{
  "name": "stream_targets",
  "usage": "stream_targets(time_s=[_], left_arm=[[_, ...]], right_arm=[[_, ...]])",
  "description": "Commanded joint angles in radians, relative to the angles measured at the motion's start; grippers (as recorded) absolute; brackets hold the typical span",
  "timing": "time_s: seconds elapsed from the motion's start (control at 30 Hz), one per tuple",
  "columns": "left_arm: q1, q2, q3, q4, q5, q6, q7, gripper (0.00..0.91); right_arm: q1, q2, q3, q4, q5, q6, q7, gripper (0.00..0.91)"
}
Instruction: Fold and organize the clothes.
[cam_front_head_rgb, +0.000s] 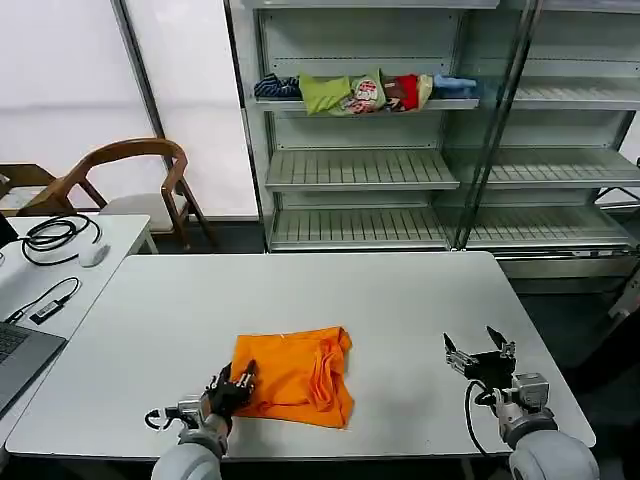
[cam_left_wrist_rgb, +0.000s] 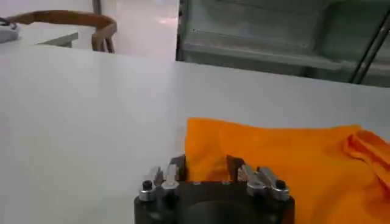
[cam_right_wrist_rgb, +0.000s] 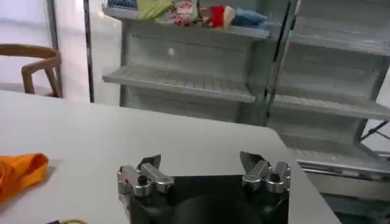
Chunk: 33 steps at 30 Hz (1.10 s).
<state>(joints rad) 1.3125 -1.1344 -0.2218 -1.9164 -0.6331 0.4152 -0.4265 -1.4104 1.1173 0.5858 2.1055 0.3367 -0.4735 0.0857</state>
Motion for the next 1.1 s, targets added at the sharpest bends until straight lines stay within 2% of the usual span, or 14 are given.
stream_targets(time_s=[0.03, 0.27, 0.43, 0.6, 0.73, 0.9, 1.1], left_arm=[[0.02, -0.003, 0.015, 0.003, -0.001, -0.025, 0.01, 0.03], [0.004, 0.005, -0.019, 0.001, -0.007, -0.033, 0.024, 0.03], [-0.015, 0.037, -0.088, -0.058, -0.056, 0.022, 0.028, 0.03], [-0.01, 0.094, -0.248, -0.102, -0.08, 0.121, 0.066, 0.03], [0.009, 0.114, -0.365, -0.112, -0.088, 0.161, 0.098, 0.03], [0.048, 0.154, -0.499, -0.101, -0.068, 0.162, 0.138, 0.03], [0.094, 0.21, -0.579, -0.092, -0.058, 0.164, 0.169, 0.03]], right_arm=[[0.001, -0.004, 0.004, -0.002, 0.0, -0.001, 0.0, 0.907], [0.005, -0.003, 0.003, -0.005, 0.0, 0.0, -0.001, 0.907], [0.009, -0.009, 0.005, -0.004, -0.002, -0.001, -0.002, 0.907], [0.012, -0.009, 0.005, -0.007, 0.0, 0.0, -0.003, 0.907], [0.016, -0.008, 0.001, -0.009, 0.0, 0.002, -0.004, 0.907], [0.021, -0.011, -0.001, -0.012, 0.003, 0.005, -0.006, 0.907], [0.021, -0.018, 0.0, -0.012, 0.007, 0.008, -0.008, 0.907]])
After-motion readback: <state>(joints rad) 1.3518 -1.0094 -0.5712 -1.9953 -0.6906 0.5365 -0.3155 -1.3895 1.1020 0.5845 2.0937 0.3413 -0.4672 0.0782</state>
